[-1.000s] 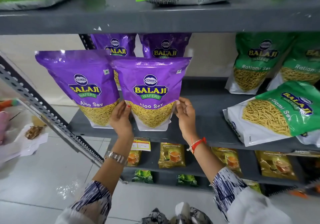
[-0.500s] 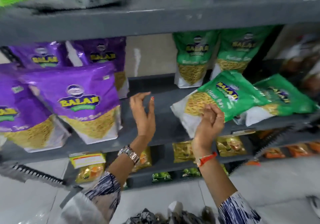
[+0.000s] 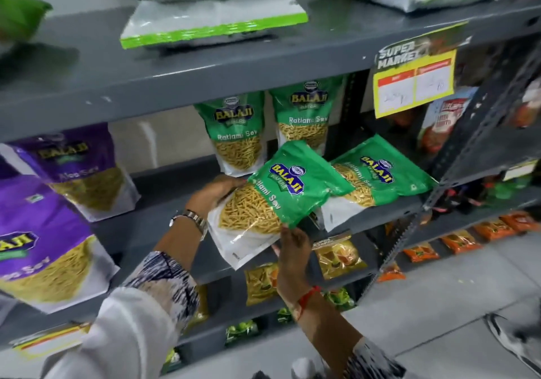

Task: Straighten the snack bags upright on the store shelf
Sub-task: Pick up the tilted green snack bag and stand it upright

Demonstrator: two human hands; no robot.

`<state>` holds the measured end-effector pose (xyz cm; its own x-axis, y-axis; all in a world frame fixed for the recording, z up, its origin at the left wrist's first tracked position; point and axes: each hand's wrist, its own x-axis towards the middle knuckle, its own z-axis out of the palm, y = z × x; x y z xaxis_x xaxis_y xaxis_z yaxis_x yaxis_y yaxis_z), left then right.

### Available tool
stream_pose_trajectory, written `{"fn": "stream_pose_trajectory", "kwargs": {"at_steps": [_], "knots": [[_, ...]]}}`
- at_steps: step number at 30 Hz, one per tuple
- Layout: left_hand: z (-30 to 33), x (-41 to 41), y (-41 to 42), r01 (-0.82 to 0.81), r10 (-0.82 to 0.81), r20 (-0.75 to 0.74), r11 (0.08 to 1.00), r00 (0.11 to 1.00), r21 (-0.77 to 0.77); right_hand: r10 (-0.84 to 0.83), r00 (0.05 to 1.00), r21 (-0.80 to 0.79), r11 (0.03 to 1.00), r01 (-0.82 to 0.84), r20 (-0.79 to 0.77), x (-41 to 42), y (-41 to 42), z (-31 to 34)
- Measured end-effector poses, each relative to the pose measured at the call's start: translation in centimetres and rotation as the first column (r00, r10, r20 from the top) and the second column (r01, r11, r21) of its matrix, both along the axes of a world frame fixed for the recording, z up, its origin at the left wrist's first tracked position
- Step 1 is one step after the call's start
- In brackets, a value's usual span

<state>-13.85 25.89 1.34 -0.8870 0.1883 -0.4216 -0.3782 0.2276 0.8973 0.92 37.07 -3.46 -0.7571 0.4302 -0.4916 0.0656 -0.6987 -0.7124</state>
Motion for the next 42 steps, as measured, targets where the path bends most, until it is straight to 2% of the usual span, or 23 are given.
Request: {"fn": "stream_pose_trajectory", "kwargs": {"at_steps": [4,7,12,19,23,26,33,37,42], "knots": [[0.1,0.4,0.2,-0.057,0.053,-0.073,0.997,0.996,-0.060,0.087,0.996,-0.001,0.996,-0.087,0.014,-0.2,1.2,0.1],[0.0,1.8,0.7,-0.206,0.196,-0.126,0.975,0.973,-0.078,0.114,0.993,0.006,0.993,-0.114,0.004,-0.1,2.9,0.0],[-0.2,6.8,0.0,-0.361,0.370,-0.170,0.929,0.913,0.085,0.134,0.991,0.154,0.980,-0.128,-0.028,1.0,5.9,0.1],[0.7,13.2,0.3,-0.532,0.581,-0.120,0.796,0.805,0.287,0.204,0.950,0.367,0.924,-0.107,-0.236,2.3,9.0,4.0],[3.4,16.9,0.4,-0.495,0.580,-0.177,0.790,0.795,0.361,0.247,0.924,0.443,0.891,-0.098,-0.292,4.9,9.6,6.1],[4.7,19.4,0.0,-0.443,0.538,-0.190,0.811,0.821,0.383,0.277,0.904,0.474,0.875,-0.097,-0.327,6.9,9.9,7.3],[4.0,22.8,-1.4,-0.477,0.558,-0.130,0.790,0.820,0.384,0.312,0.890,0.491,0.863,-0.120,-0.332,10.4,8.8,7.8],[3.2,22.1,-1.9,-0.507,0.592,-0.071,0.740,0.803,0.442,0.340,0.894,0.486,0.858,-0.168,-0.292,9.5,7.7,7.5],[2.6,18.9,-2.5,-0.543,0.621,-0.084,0.736,0.779,0.405,0.420,0.873,0.524,0.816,-0.244,-0.249,4.8,6.6,7.4]]}}
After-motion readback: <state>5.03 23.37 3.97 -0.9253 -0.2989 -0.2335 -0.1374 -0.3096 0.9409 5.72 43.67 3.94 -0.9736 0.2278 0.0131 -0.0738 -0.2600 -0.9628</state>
